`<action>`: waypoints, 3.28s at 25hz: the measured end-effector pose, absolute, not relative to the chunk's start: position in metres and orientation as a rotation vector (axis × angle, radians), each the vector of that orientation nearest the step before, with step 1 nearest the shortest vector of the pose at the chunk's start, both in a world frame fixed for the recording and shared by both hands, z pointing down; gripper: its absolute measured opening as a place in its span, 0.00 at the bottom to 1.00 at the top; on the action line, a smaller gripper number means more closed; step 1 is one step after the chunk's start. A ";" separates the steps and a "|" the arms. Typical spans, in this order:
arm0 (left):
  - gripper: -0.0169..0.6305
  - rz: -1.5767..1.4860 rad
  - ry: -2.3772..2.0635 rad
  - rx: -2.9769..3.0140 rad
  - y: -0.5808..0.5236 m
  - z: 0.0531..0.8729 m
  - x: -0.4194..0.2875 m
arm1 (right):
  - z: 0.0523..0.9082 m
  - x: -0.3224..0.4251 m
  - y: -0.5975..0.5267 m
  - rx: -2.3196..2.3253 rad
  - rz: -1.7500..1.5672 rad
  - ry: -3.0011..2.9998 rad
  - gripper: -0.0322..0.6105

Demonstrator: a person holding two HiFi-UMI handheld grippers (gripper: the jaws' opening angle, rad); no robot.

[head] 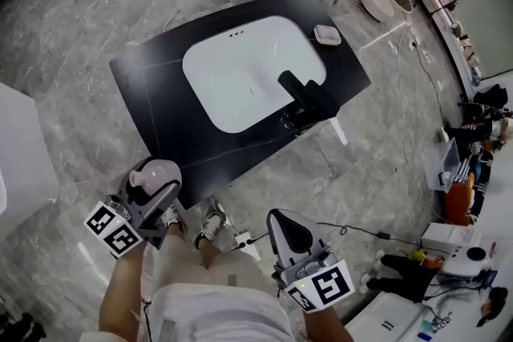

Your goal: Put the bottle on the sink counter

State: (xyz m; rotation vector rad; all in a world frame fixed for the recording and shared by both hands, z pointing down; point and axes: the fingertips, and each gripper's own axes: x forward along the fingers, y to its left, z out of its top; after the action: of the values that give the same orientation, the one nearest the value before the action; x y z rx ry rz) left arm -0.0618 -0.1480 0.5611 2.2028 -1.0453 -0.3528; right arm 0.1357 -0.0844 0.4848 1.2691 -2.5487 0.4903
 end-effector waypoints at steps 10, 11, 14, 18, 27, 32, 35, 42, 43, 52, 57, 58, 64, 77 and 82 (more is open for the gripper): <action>0.63 -0.006 -1.044 2.329 -0.154 0.612 -0.027 | 0.510 0.141 -0.091 1.259 0.547 -2.522 0.06; 0.63 0.010 -1.047 2.332 -0.154 0.616 -0.026 | 0.511 0.141 -0.091 1.256 0.550 -2.521 0.06; 0.63 0.052 -1.057 2.347 -0.153 0.626 -0.023 | 0.512 0.141 -0.091 1.252 0.554 -2.520 0.06; 0.63 0.153 -1.063 2.395 -0.152 0.639 -0.015 | 0.514 0.142 -0.089 1.251 0.557 -2.517 0.06; 0.63 0.330 -1.062 2.457 -0.149 0.654 0.000 | 0.516 0.146 -0.084 1.264 0.565 -2.511 0.06; 0.63 0.427 -1.077 2.475 -0.151 0.663 0.003 | 0.517 0.142 -0.083 1.263 0.576 -2.513 0.06; 0.63 0.487 -1.067 2.488 -0.151 0.667 0.004 | 0.517 0.138 -0.083 1.264 0.586 -2.514 0.06; 0.63 0.545 -1.041 2.513 -0.150 0.671 0.010 | 0.515 0.128 -0.080 1.271 0.594 -2.513 0.06; 0.63 0.561 -1.038 2.516 -0.150 0.673 0.011 | 0.515 0.128 -0.080 1.275 0.595 -2.511 0.06; 0.63 0.702 -1.027 2.570 -0.147 0.685 0.015 | 0.510 0.127 -0.077 1.315 0.593 -2.508 0.06; 0.64 0.737 -1.032 2.599 -0.144 0.688 0.015 | 0.505 0.129 -0.071 1.339 0.586 -2.505 0.06; 0.64 0.735 -1.033 2.600 -0.144 0.688 0.014 | 0.503 0.129 -0.070 1.346 0.582 -2.506 0.06; 0.64 0.694 -1.030 2.625 -0.146 0.687 0.016 | 0.496 0.136 -0.060 1.390 0.560 -2.494 0.06; 0.63 0.695 -1.005 2.594 -0.144 0.691 0.017 | 0.465 0.143 -0.051 1.471 0.505 -2.508 0.06; 0.64 0.742 -1.020 2.595 -0.145 0.693 0.018 | 0.463 0.147 -0.049 1.494 0.509 -2.484 0.06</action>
State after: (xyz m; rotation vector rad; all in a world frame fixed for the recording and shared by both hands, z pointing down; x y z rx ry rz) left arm 0.0183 -0.1446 0.6929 2.5947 -1.0198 0.7417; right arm 0.1474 -0.0493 0.4628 1.4940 -2.4844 0.5089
